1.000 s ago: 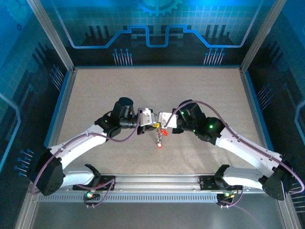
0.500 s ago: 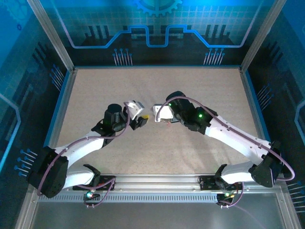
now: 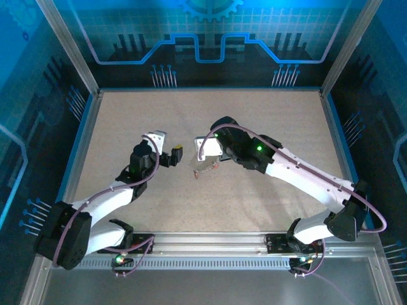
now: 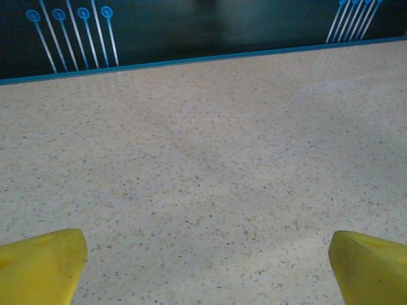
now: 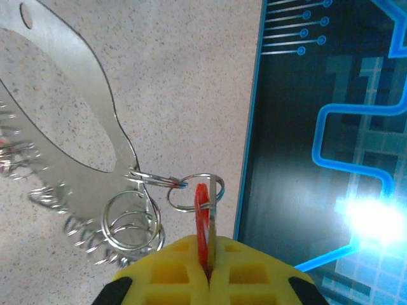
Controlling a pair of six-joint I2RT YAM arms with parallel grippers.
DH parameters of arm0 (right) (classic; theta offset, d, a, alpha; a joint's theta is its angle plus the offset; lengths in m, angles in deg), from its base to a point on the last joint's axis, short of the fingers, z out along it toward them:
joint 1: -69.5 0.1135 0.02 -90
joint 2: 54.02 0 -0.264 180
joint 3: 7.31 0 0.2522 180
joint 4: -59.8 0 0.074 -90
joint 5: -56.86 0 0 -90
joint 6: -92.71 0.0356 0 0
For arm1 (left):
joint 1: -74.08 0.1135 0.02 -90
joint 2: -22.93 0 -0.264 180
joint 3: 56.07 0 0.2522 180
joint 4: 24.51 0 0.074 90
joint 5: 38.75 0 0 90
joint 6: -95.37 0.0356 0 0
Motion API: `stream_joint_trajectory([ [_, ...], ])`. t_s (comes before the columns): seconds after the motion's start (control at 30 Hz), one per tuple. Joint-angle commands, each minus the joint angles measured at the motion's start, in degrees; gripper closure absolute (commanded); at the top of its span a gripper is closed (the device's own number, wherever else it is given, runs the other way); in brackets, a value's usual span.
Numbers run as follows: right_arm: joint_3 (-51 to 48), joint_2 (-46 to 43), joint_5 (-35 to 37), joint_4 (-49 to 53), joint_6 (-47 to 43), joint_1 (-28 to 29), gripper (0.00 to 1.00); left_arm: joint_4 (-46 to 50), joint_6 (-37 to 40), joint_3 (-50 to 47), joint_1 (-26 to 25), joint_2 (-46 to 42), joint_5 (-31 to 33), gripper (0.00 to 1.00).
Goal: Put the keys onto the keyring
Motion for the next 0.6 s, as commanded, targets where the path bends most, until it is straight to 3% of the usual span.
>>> stream_joint_trajectory([
  [0.0,2.6,0.87,-0.89,4.03,0.17,1.68,1.0,-1.28,-0.64,-1.04,0.55,-2.17,3.8,0.01],
  [0.27,5.84,4.75,-3.01,8.25,5.02,2.21,1.0,-2.25,0.12,-2.47,0.97,-4.59,7.81,0.01],
  [0.57,7.43,7.44,-6.05,10.77,8.18,1.6,1.0,-2.18,0.92,-2.75,1.22,-5.4,7.85,0.01],
])
